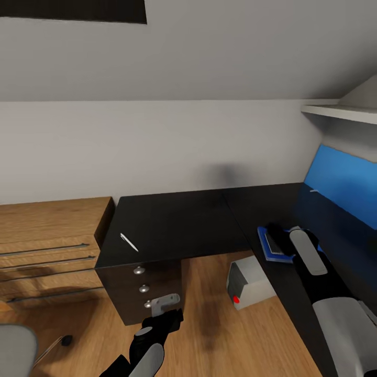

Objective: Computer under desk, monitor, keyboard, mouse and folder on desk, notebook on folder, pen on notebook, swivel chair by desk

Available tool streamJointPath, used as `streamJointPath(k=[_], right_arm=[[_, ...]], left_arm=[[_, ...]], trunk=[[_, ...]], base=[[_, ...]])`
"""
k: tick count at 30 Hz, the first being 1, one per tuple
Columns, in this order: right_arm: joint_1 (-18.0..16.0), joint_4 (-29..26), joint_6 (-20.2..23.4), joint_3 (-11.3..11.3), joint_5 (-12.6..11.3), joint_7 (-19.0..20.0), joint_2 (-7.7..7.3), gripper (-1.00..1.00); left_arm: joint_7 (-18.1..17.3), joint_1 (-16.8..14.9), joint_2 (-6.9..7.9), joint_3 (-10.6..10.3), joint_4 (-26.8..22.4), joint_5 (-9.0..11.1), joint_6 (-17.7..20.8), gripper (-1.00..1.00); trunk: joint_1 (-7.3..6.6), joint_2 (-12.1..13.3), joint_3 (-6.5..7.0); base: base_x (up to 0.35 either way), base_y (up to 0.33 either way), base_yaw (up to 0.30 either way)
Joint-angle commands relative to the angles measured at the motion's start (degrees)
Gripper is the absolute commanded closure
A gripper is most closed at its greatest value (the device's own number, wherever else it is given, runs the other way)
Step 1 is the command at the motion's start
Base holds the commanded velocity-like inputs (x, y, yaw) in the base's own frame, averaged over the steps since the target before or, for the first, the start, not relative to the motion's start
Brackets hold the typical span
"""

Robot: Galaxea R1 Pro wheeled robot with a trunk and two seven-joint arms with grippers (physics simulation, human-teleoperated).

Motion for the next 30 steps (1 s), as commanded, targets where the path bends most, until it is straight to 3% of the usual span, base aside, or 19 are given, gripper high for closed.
streamJointPath(k=[1,8,14,19,25,27,30], right_arm=[[-0.01,-0.44,0.23,0.13,-0.19,-0.39,-0.06,-1.0],[1.37,-3.01,0.35,0.66,0.73,-0.43,-0.07,-1.0],[2.25,-4.91,0.32,3.55,4.55,-0.41,0.03,-1.0],[2.46,-5.48,0.24,8.21,7.54,-0.28,0.12,-1.0],[2.5,-5.78,0.17,13.73,8.44,-0.14,0.14,-1.0],[2.51,-6.71,0.16,17.44,8.64,-0.08,0.14,-1.0],[2.51,-7.12,0.15,18.45,8.67,-0.07,0.14,-1.0]], left_arm=[[0.39,-0.06,0.01,-0.06,-0.08,0.22,0.22,-1.0],[0.43,-0.06,0.01,0.09,-0.15,0.22,0.22,-1.0],[0.47,-0.06,0.01,1.33,-0.16,0.22,0.23,-1.0],[0.47,-0.06,0.01,2.63,-0.17,0.22,0.26,-1.0],[0.48,-0.06,0.01,3.04,-0.17,0.22,0.27,-1.0],[0.53,-0.06,0.2,3.39,-0.17,0.22,0.25,-1.0],[0.51,-0.06,0.31,3.84,-0.17,0.22,0.24,-1.0]], trunk=[[0.0,-0.04,-0.06],[0.0,-0.04,-0.14],[0.0,-0.04,-0.37],[0.0,-0.04,-0.58],[0.0,-0.04,-0.96],[0.0,-0.04,-1.0],[0.0,-0.04,-1.02]], base=[[0.0,0.0,0.0],[0.0,0.0,0.074],[0.0,0.0,0.207],[0.0,0.0,0.23],[0.0,0.0,0.143],[0.0,0.0,0.032],[0.0,0.0,0.008]])
